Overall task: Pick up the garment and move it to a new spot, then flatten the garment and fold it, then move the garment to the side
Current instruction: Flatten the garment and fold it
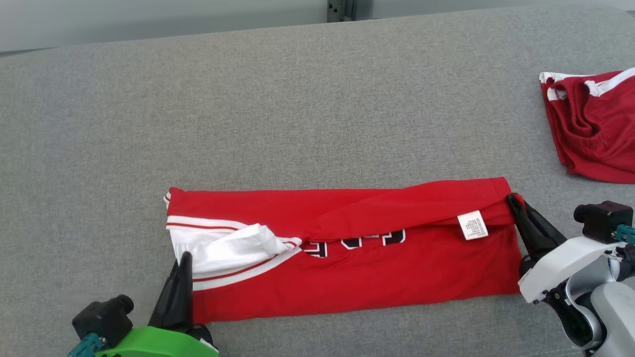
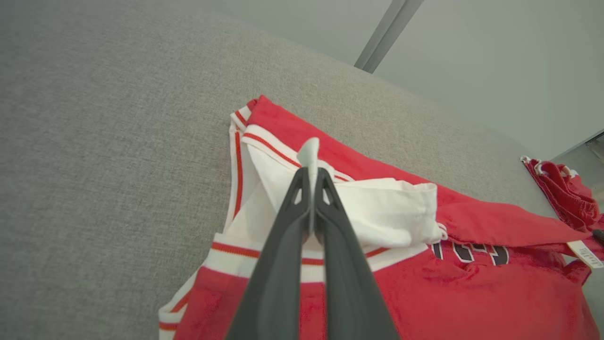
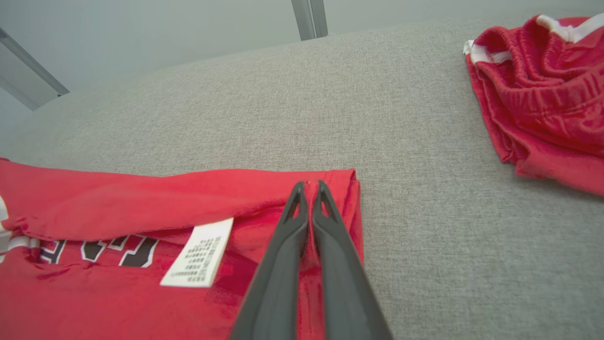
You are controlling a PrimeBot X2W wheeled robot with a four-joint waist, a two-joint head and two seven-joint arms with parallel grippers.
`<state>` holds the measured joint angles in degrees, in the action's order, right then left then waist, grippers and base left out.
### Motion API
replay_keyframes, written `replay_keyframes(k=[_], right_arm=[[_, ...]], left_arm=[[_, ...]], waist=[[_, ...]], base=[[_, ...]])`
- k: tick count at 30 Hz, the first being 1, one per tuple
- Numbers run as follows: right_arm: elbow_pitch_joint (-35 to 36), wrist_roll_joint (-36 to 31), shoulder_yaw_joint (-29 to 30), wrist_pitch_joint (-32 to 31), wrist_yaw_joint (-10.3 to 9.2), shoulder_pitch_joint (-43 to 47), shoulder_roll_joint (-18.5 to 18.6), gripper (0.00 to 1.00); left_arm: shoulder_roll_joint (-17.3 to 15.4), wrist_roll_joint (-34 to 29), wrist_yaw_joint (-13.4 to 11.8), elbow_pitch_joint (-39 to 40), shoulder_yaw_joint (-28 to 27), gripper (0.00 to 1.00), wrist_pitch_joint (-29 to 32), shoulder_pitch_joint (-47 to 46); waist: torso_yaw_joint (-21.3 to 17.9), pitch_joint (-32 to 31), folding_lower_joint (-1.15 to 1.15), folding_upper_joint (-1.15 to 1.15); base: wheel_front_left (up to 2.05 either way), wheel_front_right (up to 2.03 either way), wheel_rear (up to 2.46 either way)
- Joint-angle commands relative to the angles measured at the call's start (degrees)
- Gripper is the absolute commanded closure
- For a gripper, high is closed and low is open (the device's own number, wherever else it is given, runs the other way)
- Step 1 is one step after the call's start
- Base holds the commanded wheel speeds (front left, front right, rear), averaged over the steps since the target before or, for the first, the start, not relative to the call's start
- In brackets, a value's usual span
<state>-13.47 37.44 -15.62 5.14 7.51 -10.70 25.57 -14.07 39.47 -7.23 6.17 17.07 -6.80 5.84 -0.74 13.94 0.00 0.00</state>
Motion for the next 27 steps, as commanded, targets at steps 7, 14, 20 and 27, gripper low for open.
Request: replay_keyframes(k=[7, 14, 20, 27], right_arm=[[-0.9, -1.82, 3.36, 0.67, -0.05, 2.78, -2.25, 0.0], [-0.52, -1.94, 9.5, 2.63, -0.04, 6.15, -3.52, 0.0], [0.5, -3.95, 14.85, 2.06, -0.03, 8.02, -5.71, 0.0], [0.5, -6.83, 16.11, -0.94, -0.03, 5.89, -8.61, 0.0]], left_arm=[[-0.67, 1.53, 0.97, -2.98, 1.2, 0.0, 1.6, 3.21], [-2.09, 1.67, -0.62, -0.41, -0.67, 0.0, 0.34, 7.25], [-1.9, -0.66, -1.06, 1.47, -0.14, 0.0, -1.52, 4.59], [-0.16, -5.06, -0.96, -0.89, 2.1, 0.0, -4.6, -0.93]], waist=[[-0.57, -1.17, 0.0, 0.0], [-0.62, -1.71, 0.0, 0.0], [-0.61, -2.52, 0.0, 0.0], [-0.66, -3.75, 0.0, 0.0]], base=[[0.0, 0.0, 0.0], [0.0, 0.0, 0.0], [0.0, 0.0, 0.0], [0.0, 0.0, 0.0]])
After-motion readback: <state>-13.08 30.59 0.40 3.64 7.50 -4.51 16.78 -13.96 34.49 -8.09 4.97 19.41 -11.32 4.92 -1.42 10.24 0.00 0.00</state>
